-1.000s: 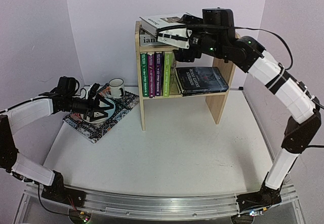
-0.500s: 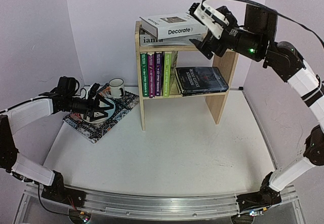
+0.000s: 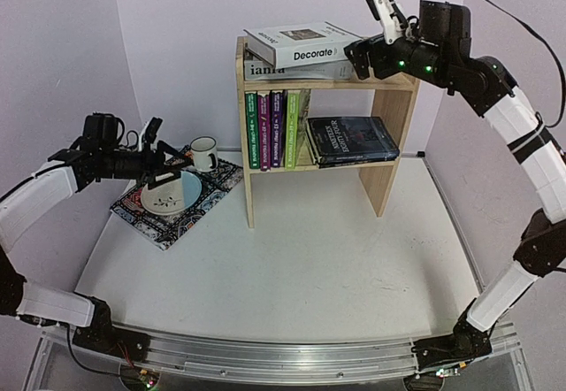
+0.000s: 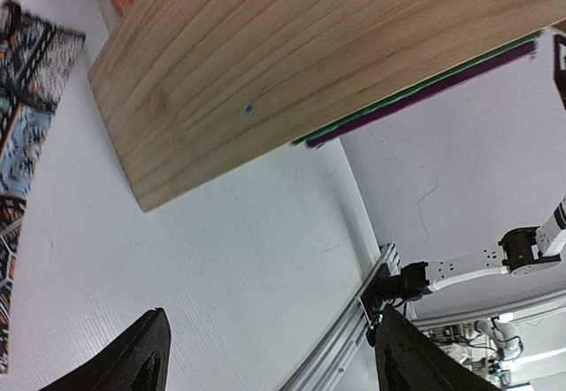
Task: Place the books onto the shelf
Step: Adjust the book at the book pile on the shelf.
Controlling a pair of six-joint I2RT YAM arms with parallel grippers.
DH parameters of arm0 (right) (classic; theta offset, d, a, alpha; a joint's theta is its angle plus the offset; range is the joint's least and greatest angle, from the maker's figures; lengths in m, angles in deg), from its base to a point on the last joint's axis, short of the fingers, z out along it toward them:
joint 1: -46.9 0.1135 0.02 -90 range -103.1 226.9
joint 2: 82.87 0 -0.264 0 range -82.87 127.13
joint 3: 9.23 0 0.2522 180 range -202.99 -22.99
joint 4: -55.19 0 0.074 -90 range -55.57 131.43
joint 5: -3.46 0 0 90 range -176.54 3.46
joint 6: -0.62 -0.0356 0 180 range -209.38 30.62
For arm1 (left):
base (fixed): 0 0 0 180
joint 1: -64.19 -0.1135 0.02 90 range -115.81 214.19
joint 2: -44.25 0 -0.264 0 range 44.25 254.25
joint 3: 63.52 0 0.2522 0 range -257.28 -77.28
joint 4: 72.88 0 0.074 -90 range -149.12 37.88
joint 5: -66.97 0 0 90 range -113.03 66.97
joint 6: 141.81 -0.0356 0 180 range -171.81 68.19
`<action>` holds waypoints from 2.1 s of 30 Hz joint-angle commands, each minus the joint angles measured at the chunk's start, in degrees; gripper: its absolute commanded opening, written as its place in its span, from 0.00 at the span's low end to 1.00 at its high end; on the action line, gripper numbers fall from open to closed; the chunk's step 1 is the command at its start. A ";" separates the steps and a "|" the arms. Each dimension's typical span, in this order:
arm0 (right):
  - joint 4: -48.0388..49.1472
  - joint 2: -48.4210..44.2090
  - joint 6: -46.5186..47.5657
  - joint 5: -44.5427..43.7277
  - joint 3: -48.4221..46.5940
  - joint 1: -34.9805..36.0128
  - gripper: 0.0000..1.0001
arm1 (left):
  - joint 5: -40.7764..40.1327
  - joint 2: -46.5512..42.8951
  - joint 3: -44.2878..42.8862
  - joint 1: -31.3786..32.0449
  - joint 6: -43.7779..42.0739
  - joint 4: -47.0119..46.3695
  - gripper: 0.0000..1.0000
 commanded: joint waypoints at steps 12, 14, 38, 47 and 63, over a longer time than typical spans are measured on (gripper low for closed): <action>-2.12 8.21 -28.80 35.70 -12.98 -20.93 0.98 | -18.82 0.08 -24.67 11.44 -5.68 -8.24 0.87; -0.89 9.27 -30.77 39.08 -13.64 -22.20 0.98 | -19.08 1.01 -25.67 11.91 -5.63 -9.44 0.87; 8.35 11.94 -38.66 53.69 -9.72 -21.45 0.76 | -24.01 4.15 -28.43 14.34 -8.15 -15.50 0.88; 10.09 6.10 -37.10 51.71 -1.41 -20.30 0.75 | -23.76 3.76 -27.67 14.33 -7.82 -15.77 0.88; 5.27 4.82 -28.18 39.60 -1.04 -12.25 0.74 | -23.72 3.55 -27.16 14.33 -7.77 -15.99 0.89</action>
